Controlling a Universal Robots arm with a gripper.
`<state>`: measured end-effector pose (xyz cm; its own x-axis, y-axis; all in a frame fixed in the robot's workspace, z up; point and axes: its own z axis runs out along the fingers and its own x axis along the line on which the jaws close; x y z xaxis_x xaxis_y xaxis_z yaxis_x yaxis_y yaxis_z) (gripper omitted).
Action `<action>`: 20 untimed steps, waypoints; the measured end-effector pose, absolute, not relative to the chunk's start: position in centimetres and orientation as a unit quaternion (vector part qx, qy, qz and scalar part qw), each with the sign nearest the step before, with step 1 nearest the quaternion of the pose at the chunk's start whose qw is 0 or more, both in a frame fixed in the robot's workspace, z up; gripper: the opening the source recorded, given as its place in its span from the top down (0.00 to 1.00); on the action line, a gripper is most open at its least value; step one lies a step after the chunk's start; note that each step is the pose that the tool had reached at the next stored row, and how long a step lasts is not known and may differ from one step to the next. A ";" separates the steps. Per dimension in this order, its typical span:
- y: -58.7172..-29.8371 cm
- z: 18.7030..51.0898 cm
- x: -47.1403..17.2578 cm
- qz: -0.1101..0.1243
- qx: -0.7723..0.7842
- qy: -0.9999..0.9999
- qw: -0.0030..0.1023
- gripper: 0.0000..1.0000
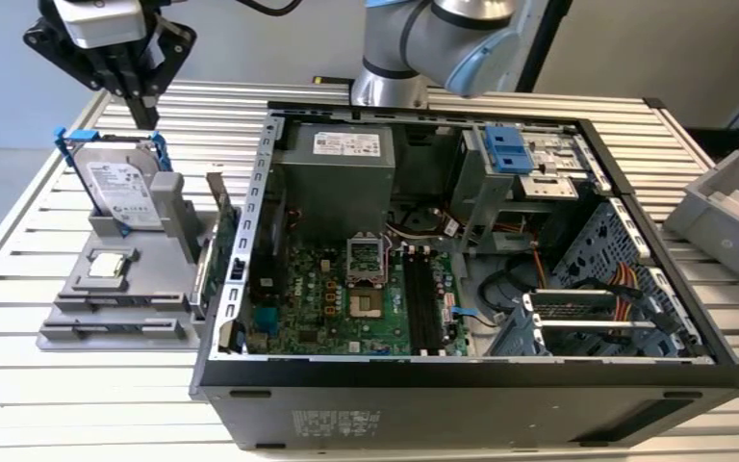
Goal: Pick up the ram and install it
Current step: 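Reach for the ram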
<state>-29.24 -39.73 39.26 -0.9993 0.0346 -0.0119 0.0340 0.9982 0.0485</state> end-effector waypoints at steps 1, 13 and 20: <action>-39.7 39.3 -29.4 0.024 0.017 1.000 0.006 1.00; -39.7 39.3 -31.0 0.024 0.017 1.000 0.006 1.00; -39.7 39.3 -32.0 0.024 0.017 1.000 0.006 1.00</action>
<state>-31.95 -39.73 39.25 -0.9993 0.0345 -0.0119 0.0339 0.9982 0.0485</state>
